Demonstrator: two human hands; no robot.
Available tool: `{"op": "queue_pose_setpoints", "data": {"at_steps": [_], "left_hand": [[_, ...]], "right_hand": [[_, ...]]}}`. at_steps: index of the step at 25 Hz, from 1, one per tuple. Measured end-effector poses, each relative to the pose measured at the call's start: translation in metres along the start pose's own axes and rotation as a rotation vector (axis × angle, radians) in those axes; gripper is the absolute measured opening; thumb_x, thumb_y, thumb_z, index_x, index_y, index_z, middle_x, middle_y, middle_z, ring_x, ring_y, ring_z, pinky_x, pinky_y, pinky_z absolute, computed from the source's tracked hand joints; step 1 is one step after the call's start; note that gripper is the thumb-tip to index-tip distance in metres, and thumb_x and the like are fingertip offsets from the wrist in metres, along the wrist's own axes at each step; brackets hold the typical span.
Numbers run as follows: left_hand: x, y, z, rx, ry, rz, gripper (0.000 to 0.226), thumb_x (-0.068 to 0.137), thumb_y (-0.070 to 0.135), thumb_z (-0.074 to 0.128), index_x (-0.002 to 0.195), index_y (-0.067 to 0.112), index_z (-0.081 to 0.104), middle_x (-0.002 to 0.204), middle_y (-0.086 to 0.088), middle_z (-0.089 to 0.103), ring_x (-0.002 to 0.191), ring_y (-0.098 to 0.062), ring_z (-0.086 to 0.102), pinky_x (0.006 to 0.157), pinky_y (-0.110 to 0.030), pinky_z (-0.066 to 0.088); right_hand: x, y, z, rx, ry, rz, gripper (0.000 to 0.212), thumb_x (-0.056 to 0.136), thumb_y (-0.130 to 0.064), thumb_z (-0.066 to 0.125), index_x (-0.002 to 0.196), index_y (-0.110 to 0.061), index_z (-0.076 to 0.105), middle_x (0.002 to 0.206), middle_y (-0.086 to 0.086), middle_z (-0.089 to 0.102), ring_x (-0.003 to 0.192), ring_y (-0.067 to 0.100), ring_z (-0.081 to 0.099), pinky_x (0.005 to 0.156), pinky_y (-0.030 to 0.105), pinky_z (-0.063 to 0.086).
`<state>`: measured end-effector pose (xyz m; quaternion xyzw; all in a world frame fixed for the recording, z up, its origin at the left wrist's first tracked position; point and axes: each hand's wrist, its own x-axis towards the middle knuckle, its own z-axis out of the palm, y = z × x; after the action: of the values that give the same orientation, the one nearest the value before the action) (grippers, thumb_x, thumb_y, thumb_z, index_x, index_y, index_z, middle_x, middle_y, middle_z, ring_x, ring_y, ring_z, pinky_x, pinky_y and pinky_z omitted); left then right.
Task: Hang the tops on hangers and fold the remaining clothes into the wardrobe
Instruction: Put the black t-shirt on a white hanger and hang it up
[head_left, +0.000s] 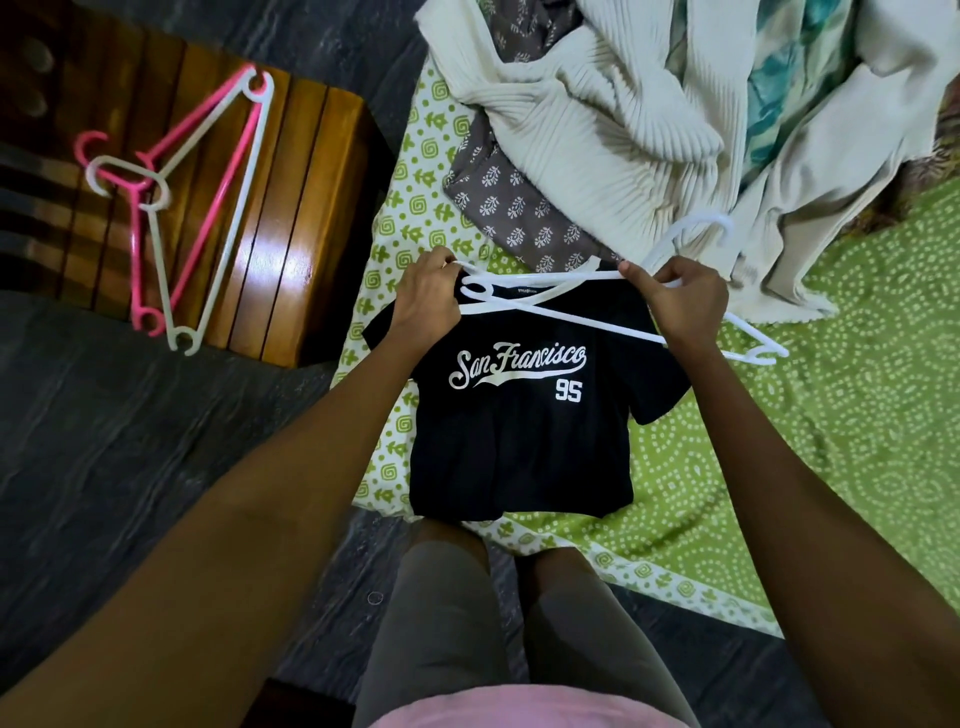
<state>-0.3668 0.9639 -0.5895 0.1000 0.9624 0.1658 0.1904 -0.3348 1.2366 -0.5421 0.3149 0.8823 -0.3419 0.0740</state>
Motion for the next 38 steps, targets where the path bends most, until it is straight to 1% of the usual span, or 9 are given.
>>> {"op": "queue_pose_setpoints", "data": {"at_steps": [9, 16, 19, 21, 25, 28, 31, 34, 38], "left_hand": [[-0.019, 0.074, -0.014, -0.010, 0.078, 0.145, 0.045, 0.079, -0.011, 0.053, 0.121, 0.004, 0.059, 0.118, -0.011, 0.049, 0.114, -0.024, 0.043, 0.097, -0.030, 0.033], [-0.032, 0.082, -0.031, -0.485, 0.033, -0.022, 0.026, 0.080, -0.006, 0.055, 0.103, -0.005, 0.066, 0.115, -0.016, 0.054, 0.108, -0.027, 0.052, 0.094, -0.035, 0.044], [-0.037, 0.079, -0.036, -0.521, -0.045, -0.116, 0.025, 0.082, 0.017, 0.067, 0.102, 0.001, 0.065, 0.105, -0.009, 0.059, 0.095, -0.021, 0.055, 0.083, -0.031, 0.046], [-0.039, 0.072, -0.034, -0.543, -0.063, -0.196, 0.028, 0.087, 0.022, 0.063, 0.106, 0.001, 0.064, 0.101, -0.012, 0.063, 0.086, -0.022, 0.057, 0.073, -0.030, 0.044], [-0.040, 0.042, -0.028, -0.730, -0.029, -0.366, 0.026, 0.092, 0.026, 0.057, 0.093, 0.003, 0.070, 0.073, -0.007, 0.064, 0.057, -0.011, 0.051, 0.053, -0.023, 0.038], [-0.036, 0.019, -0.025, -0.870, 0.014, -0.520, 0.023, 0.080, 0.021, 0.068, 0.076, -0.002, 0.069, 0.070, -0.006, 0.064, 0.063, -0.014, 0.057, 0.063, -0.025, 0.044], [-0.035, 0.002, -0.023, -0.977, 0.049, -0.519, 0.031, 0.077, 0.030, 0.074, 0.069, 0.002, 0.065, 0.069, -0.002, 0.064, 0.065, -0.003, 0.061, 0.069, -0.016, 0.045], [-0.033, -0.015, -0.018, -0.952, 0.054, -0.476, 0.070, 0.062, 0.057, 0.075, 0.073, -0.011, 0.063, 0.066, -0.011, 0.051, 0.063, -0.013, 0.050, 0.062, -0.023, 0.038], [-0.023, -0.022, -0.018, -0.975, 0.097, -0.496, 0.055, 0.072, 0.041, 0.078, 0.052, -0.002, 0.050, 0.049, 0.001, 0.043, 0.049, -0.008, 0.037, 0.055, -0.026, 0.032]], "right_hand": [[-0.030, -0.044, 0.026, -0.091, -0.184, -0.203, 0.048, 0.070, -0.057, 0.072, 0.067, -0.010, 0.061, 0.064, 0.003, 0.057, 0.065, 0.016, 0.053, 0.061, 0.025, 0.033], [-0.043, -0.044, 0.045, 0.261, -0.569, -0.116, 0.011, 0.083, -0.005, 0.061, 0.087, -0.011, 0.054, 0.083, 0.002, 0.060, 0.080, 0.018, 0.055, 0.071, 0.025, 0.041], [-0.049, -0.041, 0.050, 0.296, -0.684, -0.113, 0.027, 0.081, 0.006, 0.056, 0.105, 0.001, 0.045, 0.087, 0.012, 0.059, 0.080, 0.019, 0.056, 0.068, 0.029, 0.047], [-0.049, -0.040, 0.049, 0.289, -0.742, -0.117, 0.029, 0.079, 0.014, 0.052, 0.098, -0.006, 0.042, 0.082, 0.011, 0.056, 0.077, 0.017, 0.054, 0.066, 0.028, 0.045], [-0.008, -0.036, 0.036, 0.164, -0.617, -0.113, 0.020, 0.080, 0.008, 0.052, 0.085, -0.008, 0.064, 0.090, 0.006, 0.062, 0.089, 0.015, 0.054, 0.070, 0.021, 0.040], [0.037, -0.026, 0.035, 0.079, -0.579, 0.032, 0.020, 0.085, -0.003, 0.053, 0.077, 0.001, 0.071, 0.072, -0.001, 0.065, 0.069, 0.007, 0.057, 0.061, 0.020, 0.039], [0.061, -0.017, 0.044, 0.093, -0.471, 0.176, 0.040, 0.081, -0.003, 0.052, 0.046, -0.018, 0.063, 0.051, -0.003, 0.057, 0.050, 0.006, 0.050, 0.054, 0.022, 0.038], [0.055, -0.003, 0.061, 0.386, -0.508, 0.459, 0.028, 0.092, -0.007, 0.045, 0.069, -0.016, 0.059, 0.059, -0.001, 0.059, 0.058, 0.010, 0.053, 0.047, 0.020, 0.043], [0.046, 0.008, 0.081, 0.764, -0.452, 0.738, 0.026, 0.096, -0.012, 0.038, 0.076, -0.013, 0.055, 0.061, -0.001, 0.059, 0.048, 0.008, 0.055, 0.044, 0.017, 0.045]]}}
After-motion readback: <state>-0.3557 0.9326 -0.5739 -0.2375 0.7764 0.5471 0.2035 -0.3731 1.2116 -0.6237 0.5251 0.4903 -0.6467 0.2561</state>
